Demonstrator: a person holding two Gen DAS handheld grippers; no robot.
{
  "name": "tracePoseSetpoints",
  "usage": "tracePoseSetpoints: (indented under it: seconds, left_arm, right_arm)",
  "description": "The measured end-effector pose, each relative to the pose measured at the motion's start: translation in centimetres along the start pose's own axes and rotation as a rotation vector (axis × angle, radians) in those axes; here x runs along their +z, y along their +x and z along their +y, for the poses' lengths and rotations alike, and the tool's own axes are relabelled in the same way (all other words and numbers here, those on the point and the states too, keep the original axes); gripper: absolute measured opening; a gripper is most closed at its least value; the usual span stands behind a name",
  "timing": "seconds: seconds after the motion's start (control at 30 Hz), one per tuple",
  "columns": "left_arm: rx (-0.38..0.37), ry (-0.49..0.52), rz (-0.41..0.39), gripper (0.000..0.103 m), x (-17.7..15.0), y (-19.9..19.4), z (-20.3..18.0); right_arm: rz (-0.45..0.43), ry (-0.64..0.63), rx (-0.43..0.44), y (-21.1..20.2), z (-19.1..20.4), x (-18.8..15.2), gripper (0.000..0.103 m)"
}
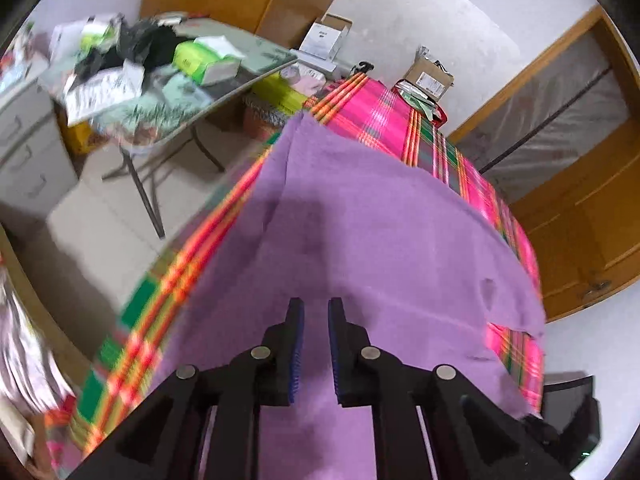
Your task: Fold clothes
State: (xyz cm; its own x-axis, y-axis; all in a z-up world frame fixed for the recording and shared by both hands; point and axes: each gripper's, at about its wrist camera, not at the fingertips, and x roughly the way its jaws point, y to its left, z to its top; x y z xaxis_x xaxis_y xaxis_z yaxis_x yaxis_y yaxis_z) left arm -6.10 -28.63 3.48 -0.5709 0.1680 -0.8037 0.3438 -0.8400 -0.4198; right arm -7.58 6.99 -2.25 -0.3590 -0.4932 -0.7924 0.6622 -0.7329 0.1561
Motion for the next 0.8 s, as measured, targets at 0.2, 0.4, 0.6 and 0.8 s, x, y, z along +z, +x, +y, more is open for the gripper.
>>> tracePoseSetpoints:
  seconds: [0.2, 0.4, 0.6, 0.8]
  left_arm:
    - [0.023, 0.01, 0.027, 0.014, 2.6, 2.6, 0.3]
    - [0.065, -0.021, 0.048, 0.015, 3.9, 4.8, 1.0]
    - [0.058, -0.036, 0.052, 0.019, 4.8, 5.5, 1.7]
    - [0.076, 0.017, 0.047, 0.021, 5.0, 5.9, 1.4]
  right_arm:
    - [-0.026, 0.013, 0.0, -0.2, -0.9, 0.7, 0.028]
    - [-0.038, 0.032, 0.017, 0.1, -1.3, 1.4, 0.028]
    - [-0.045, 0.01, 0.034, 0.6, -0.6, 2.0, 0.029]
    - [-0.044, 0.003, 0.048, 1.4, 0.0, 2.2, 0.03]
